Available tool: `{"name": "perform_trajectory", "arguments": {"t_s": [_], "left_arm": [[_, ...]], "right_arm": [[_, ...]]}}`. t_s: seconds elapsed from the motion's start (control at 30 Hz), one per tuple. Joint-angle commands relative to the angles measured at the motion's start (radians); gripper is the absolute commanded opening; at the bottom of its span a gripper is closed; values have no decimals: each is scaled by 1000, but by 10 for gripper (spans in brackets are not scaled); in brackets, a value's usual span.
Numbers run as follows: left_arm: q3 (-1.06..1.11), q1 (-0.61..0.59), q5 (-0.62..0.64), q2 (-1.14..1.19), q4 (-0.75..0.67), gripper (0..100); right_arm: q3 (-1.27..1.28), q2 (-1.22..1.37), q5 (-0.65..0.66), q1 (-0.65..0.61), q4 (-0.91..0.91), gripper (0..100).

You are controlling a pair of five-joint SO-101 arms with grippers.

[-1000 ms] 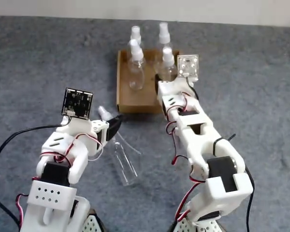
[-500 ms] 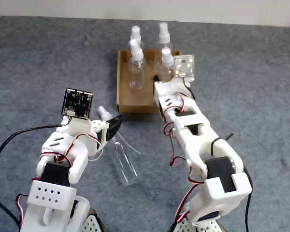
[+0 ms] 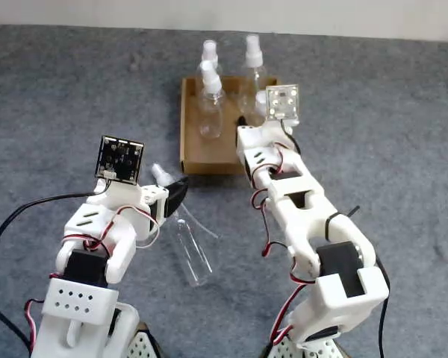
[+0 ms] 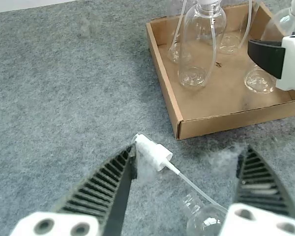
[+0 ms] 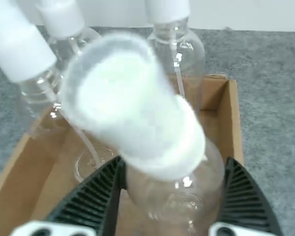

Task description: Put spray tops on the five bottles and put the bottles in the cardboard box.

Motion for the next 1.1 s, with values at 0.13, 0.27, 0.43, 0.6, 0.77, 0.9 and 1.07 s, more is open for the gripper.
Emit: {"name": "perform_trajectory", "arguments": {"t_s": [0.13, 0.27, 0.43, 0.6, 0.77, 0.9, 1.07], "left_arm": [[-5, -4, -6, -1, -21, 266], [-5, -4, -6, -1, -20, 266], [-5, -4, -6, -1, -20, 266], [-5, -4, -6, -1, -20, 266], [-5, -4, -6, -1, -20, 266], [-5, -4, -6, -1, -20, 266], [-4, -4, -6, -1, -20, 266]], "right_arm": [[-4, -94, 15, -10, -12, 232], [-8, -94, 12, -10, 70, 232], [-12, -99, 12, -8, 74, 232], [-13, -101, 12, -5, 76, 232], [-13, -102, 15, -4, 77, 232], [-22, -102, 17, 13, 114, 232], [-90, -145, 12, 13, 182, 232]]}}
